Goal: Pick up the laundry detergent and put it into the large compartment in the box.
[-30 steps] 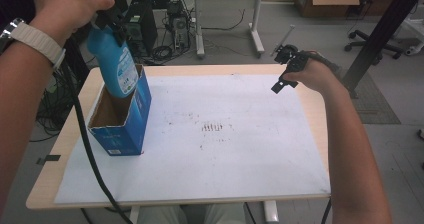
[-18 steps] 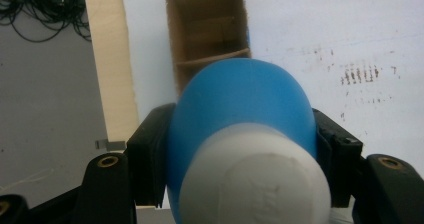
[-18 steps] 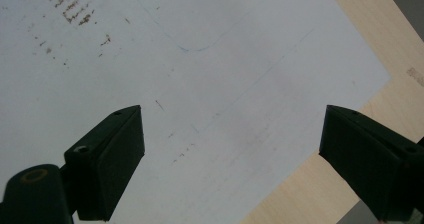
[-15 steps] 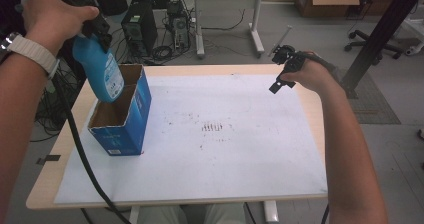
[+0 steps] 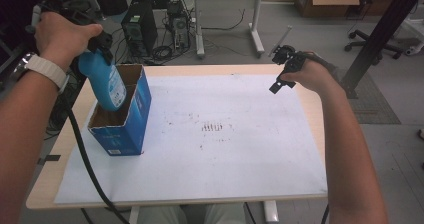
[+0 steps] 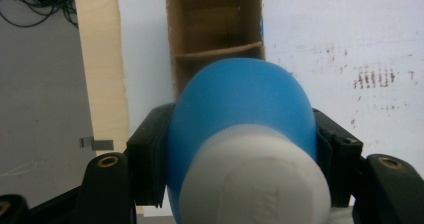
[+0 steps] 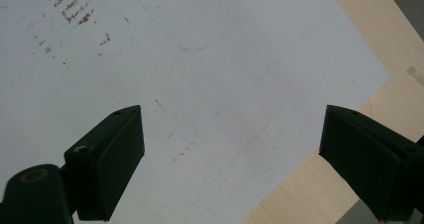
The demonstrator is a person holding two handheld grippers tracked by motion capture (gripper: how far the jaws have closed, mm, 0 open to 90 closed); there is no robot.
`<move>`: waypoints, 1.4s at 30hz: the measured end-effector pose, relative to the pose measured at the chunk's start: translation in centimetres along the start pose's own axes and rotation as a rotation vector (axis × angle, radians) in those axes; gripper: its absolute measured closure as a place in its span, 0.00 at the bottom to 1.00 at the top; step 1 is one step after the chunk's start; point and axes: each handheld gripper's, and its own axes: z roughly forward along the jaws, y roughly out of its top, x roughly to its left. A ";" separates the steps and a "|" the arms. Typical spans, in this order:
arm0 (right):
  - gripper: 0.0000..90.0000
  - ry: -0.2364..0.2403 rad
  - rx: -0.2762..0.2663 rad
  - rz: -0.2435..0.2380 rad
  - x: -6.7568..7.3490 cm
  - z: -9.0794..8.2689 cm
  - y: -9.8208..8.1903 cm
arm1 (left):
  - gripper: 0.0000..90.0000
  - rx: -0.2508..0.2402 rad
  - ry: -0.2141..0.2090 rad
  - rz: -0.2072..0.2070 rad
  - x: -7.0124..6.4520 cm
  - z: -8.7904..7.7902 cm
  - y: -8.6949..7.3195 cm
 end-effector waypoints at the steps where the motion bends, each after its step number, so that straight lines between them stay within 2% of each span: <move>1: 0.12 0.000 0.000 0.000 0.0 0.0 0.0 | 0.41 0.002 0.001 -0.001 0.0 0.3 -0.1; 9: 0.12 0.002 0.000 -0.003 0.1 0.2 0.1 | 0.41 0.021 -0.016 -0.007 0.4 2.9 -0.6; 16: 0.12 0.002 0.000 0.000 0.2 0.2 0.1 | 0.41 0.027 0.016 0.000 0.3 5.3 -1.1; 24: 0.12 0.001 0.004 0.000 0.2 0.3 0.0 | 0.41 0.033 0.027 0.022 0.1 7.8 -1.6; 42: 0.12 -0.001 0.011 0.001 0.2 0.4 0.0 | 0.41 0.034 0.026 0.019 0.1 12.1 -2.3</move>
